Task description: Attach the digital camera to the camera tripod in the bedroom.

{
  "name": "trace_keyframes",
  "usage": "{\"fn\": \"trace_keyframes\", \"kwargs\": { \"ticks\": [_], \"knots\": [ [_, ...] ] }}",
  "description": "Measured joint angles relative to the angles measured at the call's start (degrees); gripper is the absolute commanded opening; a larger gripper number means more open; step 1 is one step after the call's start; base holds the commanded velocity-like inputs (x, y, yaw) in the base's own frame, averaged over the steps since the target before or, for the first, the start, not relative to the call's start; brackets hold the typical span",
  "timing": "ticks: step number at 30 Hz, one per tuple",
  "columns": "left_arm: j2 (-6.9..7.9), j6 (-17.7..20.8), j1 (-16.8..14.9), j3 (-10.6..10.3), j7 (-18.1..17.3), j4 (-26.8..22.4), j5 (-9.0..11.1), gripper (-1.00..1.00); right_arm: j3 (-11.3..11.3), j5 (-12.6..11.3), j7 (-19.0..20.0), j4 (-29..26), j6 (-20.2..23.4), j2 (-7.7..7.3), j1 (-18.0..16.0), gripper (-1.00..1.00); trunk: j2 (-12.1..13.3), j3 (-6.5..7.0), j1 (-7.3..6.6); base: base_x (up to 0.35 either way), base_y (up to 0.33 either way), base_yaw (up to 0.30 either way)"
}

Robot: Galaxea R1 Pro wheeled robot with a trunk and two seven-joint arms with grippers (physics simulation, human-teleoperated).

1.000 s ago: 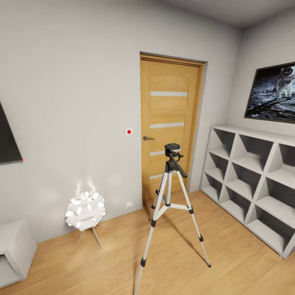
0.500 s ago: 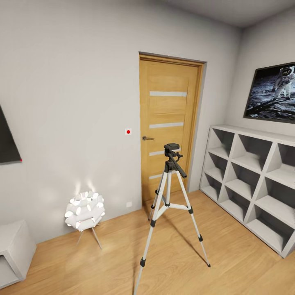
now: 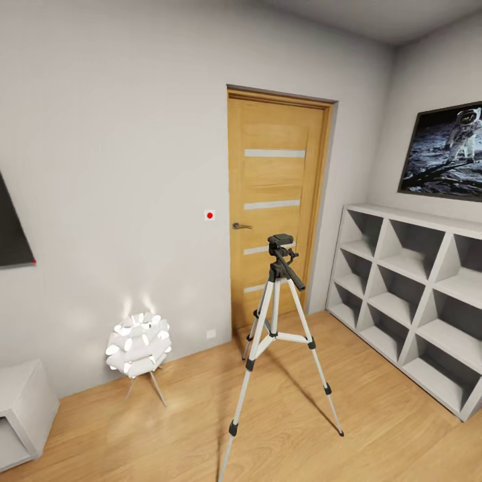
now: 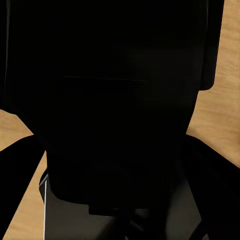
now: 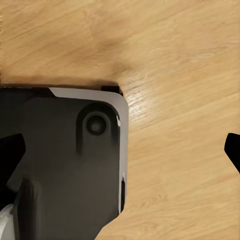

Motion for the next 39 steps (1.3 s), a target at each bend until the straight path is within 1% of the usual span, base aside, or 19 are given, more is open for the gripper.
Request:
{"fn": "trace_keyframes", "kwargs": {
  "ticks": [9, 19, 23, 39],
  "knots": [
    [0.0, 0.0, 0.01, 0.0, 0.0, 0.0, 0.0, -1.0, 0.0, -0.06, 0.0, 0.0, -0.14, 0.01, 0.0, 1.0, 0.0, 0.0, 0.0, 0.0, 0.0, -0.034],
    [0.0, 0.01, 0.01, 0.0, 0.01, 0.0, -0.01, -1.0, -0.04, -0.23, -0.01, 0.0, -0.12, 0.08, 0.01, 1.0, 0.0, 0.0, 0.0, 0.0, 0.0, -0.229],
    [0.0, 0.0, 0.02, 0.0, 0.0, 0.0, 0.0, -1.0, -0.04, -0.21, -0.01, 0.0, -0.08, -0.03, 0.0, 1.0, 0.0, 0.0, 0.0, 0.0, 0.0, -0.124],
    [0.0, 0.05, 0.02, 0.0, -0.07, 0.0, -0.03, -1.0, -0.01, -0.19, 0.0, 0.0, -0.07, -0.26, 0.0, 1.0, 0.0, 0.0, 0.0, 0.0, 0.0, -0.016]
  ]
}}
